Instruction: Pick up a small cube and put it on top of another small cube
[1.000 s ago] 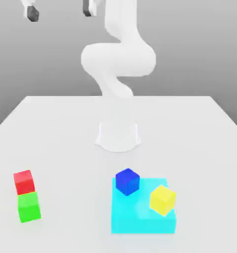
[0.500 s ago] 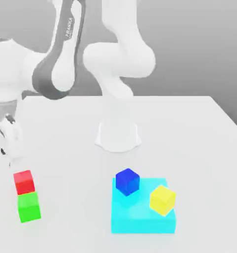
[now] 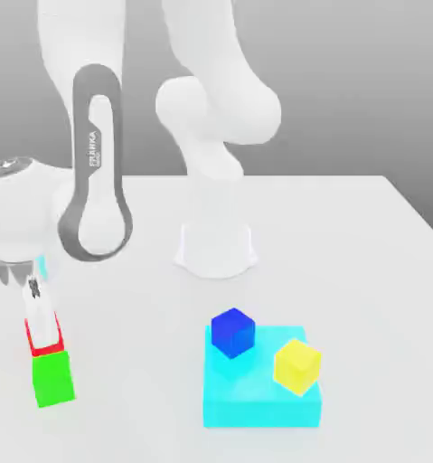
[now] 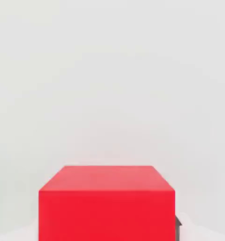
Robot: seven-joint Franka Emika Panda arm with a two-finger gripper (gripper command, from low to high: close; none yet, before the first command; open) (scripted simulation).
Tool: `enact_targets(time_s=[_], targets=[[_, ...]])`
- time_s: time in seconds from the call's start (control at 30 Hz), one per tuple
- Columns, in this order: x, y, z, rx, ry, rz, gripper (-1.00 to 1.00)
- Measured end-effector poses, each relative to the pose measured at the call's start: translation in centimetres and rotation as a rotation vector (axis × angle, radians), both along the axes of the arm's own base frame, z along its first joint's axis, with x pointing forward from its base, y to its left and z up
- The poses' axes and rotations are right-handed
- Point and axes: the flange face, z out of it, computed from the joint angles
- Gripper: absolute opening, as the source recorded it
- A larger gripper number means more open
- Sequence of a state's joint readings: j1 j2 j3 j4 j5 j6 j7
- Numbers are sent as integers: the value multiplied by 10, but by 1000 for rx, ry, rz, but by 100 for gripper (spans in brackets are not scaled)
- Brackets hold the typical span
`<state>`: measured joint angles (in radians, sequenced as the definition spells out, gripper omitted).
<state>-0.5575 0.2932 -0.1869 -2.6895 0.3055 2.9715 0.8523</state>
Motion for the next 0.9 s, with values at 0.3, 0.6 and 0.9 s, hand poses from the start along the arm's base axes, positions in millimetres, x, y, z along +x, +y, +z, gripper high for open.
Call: enact_targets(time_s=[0.3, 0.6, 0.9], targets=[[46, 72, 80, 39, -27, 143, -100], [74, 262, 146, 42, -19, 501, -100], [60, 315, 99, 2, -1, 609, 100]])
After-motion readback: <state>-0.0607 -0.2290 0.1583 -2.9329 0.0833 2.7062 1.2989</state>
